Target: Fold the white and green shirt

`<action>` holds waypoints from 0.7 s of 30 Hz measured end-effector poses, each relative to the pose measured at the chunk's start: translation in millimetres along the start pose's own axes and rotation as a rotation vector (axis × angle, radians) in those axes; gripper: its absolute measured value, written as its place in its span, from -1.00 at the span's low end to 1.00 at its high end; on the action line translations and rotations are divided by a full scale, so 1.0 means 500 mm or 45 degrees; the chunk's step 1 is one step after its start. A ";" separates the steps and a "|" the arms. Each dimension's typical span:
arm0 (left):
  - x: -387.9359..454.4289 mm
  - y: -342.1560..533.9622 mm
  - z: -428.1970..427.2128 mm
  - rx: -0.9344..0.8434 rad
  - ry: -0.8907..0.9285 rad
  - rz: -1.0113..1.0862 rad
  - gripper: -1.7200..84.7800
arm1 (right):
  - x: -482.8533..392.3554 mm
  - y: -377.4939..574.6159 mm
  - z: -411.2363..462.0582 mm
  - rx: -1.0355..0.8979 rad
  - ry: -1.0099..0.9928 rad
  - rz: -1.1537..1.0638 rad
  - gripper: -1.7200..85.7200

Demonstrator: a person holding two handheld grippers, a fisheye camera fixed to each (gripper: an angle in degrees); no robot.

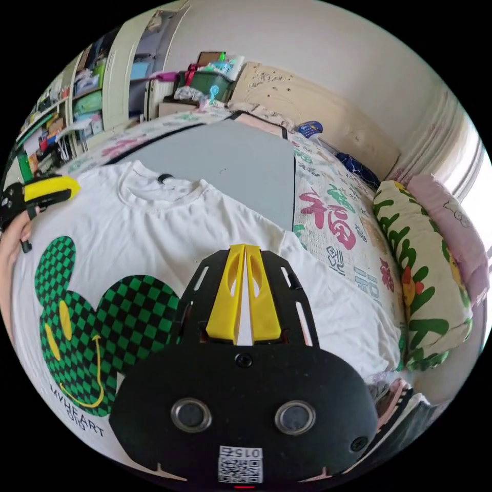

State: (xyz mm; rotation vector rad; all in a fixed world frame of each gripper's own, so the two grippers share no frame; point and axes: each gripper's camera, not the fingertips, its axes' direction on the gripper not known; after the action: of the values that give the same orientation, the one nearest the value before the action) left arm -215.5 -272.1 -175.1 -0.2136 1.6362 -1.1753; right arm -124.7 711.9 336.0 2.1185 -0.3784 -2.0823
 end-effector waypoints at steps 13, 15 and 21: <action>-0.070 -0.122 -0.079 -0.066 -0.116 0.014 -0.87 | -0.043 -0.119 -0.040 -0.109 0.333 -0.164 -0.98; -0.095 -0.104 -0.139 0.016 -0.149 0.006 -0.81 | -0.033 -0.096 -0.116 0.035 0.272 -0.192 -0.98; -0.251 0.034 -0.429 0.234 0.115 0.035 -0.73 | 0.179 0.096 -0.416 0.256 -0.165 0.001 -0.95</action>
State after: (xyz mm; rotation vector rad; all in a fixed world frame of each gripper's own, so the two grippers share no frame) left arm -330.2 -58.3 -117.7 -0.0215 1.5928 -1.3221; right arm 79.5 626.3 269.3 2.0898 -0.6301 -2.2750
